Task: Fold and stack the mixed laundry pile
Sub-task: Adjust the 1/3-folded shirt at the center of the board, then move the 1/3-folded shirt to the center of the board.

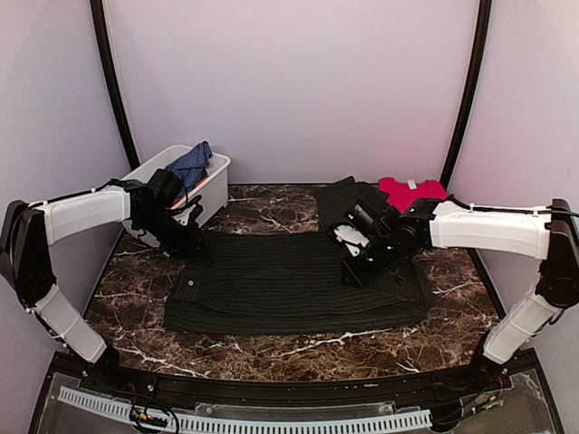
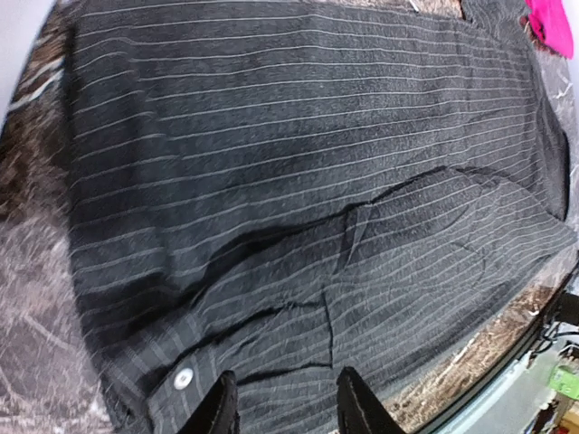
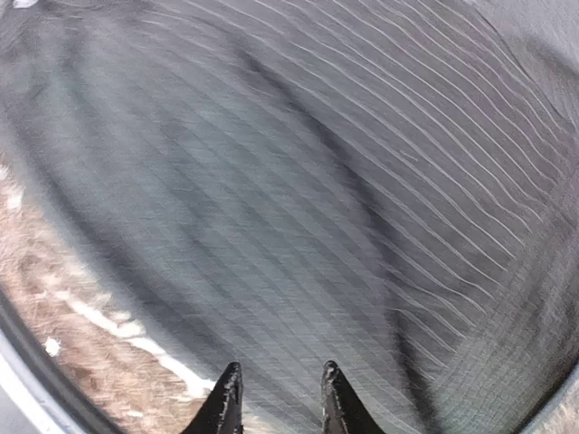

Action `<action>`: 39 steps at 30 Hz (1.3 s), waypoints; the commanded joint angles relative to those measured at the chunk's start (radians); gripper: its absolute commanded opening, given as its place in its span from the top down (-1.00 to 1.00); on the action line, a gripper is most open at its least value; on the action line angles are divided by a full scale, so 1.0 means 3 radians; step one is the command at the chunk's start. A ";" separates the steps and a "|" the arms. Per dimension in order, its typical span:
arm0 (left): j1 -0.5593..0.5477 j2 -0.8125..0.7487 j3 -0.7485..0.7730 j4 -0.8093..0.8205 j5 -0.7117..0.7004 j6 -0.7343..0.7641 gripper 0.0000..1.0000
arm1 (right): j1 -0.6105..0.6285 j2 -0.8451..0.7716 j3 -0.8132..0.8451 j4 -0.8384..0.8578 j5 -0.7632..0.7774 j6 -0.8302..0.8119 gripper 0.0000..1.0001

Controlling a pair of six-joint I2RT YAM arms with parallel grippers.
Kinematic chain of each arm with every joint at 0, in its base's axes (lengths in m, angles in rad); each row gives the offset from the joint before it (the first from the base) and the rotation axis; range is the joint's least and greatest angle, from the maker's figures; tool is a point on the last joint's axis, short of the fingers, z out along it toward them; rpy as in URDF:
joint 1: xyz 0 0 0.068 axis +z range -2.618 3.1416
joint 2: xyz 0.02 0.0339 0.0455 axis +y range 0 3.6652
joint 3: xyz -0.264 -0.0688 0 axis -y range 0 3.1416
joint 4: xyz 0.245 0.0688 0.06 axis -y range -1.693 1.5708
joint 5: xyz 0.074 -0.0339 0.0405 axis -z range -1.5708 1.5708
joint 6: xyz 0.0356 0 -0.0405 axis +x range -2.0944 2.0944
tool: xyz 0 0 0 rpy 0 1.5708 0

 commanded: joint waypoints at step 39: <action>-0.1010 0.0416 0.0453 -0.0438 -0.0465 -0.0065 0.46 | -0.0880 0.0266 -0.0042 -0.0018 -0.0477 0.0588 0.20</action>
